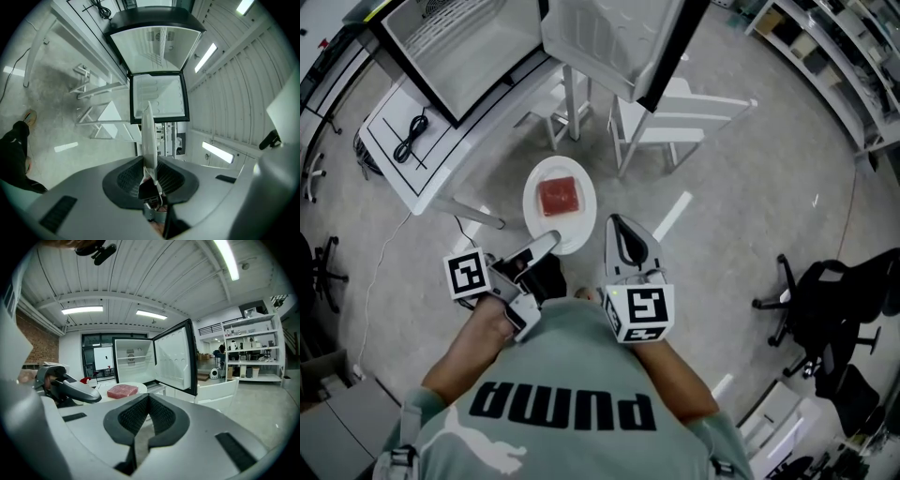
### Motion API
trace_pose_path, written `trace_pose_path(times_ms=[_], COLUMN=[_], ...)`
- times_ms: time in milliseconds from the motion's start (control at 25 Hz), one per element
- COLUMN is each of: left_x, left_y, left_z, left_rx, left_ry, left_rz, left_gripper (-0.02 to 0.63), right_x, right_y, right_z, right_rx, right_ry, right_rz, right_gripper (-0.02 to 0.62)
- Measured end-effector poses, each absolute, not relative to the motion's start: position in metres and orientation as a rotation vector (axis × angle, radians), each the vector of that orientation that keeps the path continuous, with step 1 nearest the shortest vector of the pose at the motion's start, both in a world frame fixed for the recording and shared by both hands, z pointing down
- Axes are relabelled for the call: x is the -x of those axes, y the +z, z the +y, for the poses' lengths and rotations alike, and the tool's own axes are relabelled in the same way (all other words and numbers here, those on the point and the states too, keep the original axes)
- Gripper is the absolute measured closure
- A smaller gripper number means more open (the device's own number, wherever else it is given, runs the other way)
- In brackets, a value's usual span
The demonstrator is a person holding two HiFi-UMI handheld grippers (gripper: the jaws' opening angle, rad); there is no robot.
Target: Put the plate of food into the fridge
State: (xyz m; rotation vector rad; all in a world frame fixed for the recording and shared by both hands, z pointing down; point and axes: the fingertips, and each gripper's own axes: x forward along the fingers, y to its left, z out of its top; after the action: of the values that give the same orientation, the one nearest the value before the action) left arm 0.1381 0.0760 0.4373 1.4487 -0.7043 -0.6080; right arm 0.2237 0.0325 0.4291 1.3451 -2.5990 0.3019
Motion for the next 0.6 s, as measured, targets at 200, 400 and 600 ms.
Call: trace_pose_path(times_ms=[200, 400, 600], left_x=[-0.118, -0.090, -0.067], left_y=[0.445, 0.454, 0.454], left_z=[0.039, 0.001, -0.030], left_rx=[-1.430, -1.413, -1.396], left_ry=[-0.600, -0.607, -0.618], left_rz=[-0.695, -0.696, -0.685], left_gripper=[0.532, 0.532, 0.532], right_x=[-0.205, -0.181, -0.161], right_y=[0.436, 0.441, 0.440], right_z=[-0.003, -0.042, -0.076], right_rx=[-1.358, -1.346, -1.351], right_ry=[0.322, 0.323, 0.325], right_rz=[-2.562, -2.541, -2.514], right_gripper=[0.591, 0.592, 0.591])
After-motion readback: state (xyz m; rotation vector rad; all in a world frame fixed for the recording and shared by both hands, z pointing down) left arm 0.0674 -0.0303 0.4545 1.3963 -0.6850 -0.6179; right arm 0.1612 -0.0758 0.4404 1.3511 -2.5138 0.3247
